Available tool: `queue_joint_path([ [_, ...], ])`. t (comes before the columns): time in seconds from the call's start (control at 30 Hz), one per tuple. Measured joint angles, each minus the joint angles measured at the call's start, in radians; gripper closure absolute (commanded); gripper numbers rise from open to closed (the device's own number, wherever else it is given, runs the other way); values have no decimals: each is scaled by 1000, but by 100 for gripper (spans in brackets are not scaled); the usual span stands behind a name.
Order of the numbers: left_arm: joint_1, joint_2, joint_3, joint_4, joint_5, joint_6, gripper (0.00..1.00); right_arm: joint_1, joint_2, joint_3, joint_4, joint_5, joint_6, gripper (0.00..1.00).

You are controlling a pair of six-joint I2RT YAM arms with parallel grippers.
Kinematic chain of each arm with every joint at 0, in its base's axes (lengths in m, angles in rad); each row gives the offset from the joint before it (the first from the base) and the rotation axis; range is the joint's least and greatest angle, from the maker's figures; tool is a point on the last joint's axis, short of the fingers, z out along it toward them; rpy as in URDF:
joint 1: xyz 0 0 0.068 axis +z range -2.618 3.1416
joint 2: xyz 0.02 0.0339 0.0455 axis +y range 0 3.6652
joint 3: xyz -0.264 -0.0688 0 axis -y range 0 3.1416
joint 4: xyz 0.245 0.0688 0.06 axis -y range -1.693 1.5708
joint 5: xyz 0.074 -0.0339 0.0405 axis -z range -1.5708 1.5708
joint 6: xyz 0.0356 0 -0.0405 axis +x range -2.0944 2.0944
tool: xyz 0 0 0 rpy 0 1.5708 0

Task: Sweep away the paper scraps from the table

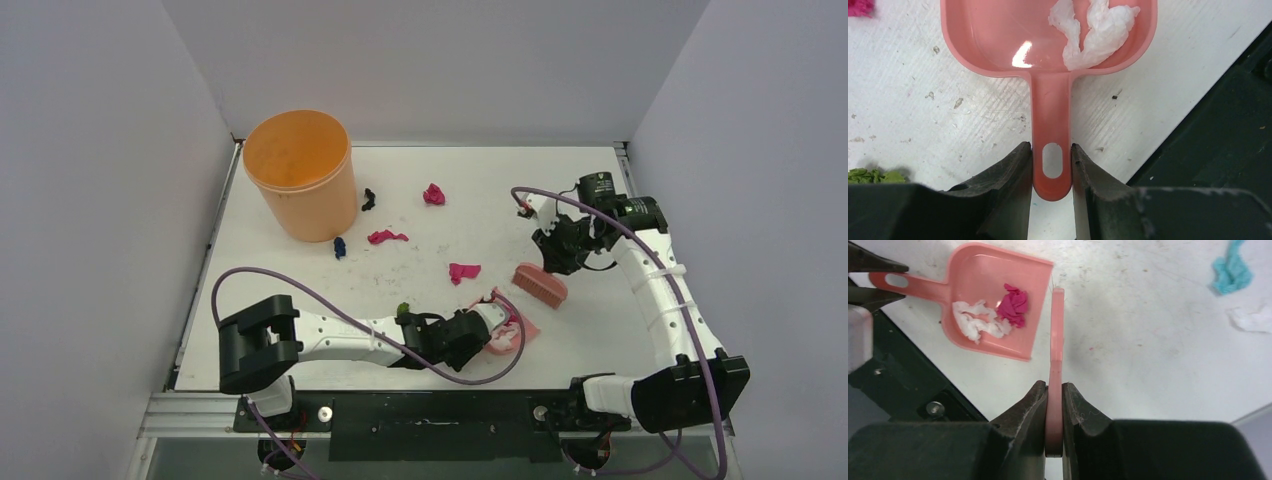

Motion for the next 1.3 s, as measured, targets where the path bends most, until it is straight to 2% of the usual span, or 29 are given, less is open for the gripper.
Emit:
queue_joint_path([
  [0.17,0,0,6,30,-12,-3,100,-16,32,90,53,94,-39,95],
  [0.4,0,0,65,-47,-15,-42,100,-8,110,96,380,344,-37,95],
  [0.6,0,-2,116,-142,-5,-88,100,-1,279,98,650,488,-39,95],
  [0.77,0,-2,124,-199,-3,-120,100,34,494,168,752,561,-37,95],
  [0.87,0,-2,140,-240,-10,-135,100,63,607,229,763,565,-33,95],
  [1.0,2,-2,153,-257,-14,-147,100,84,653,292,701,536,-11,95],
  [1.17,11,6,160,-267,-12,-150,100,105,620,292,614,472,15,95],
  [1.3,23,26,173,-265,-12,-150,100,117,524,199,557,414,44,95],
])
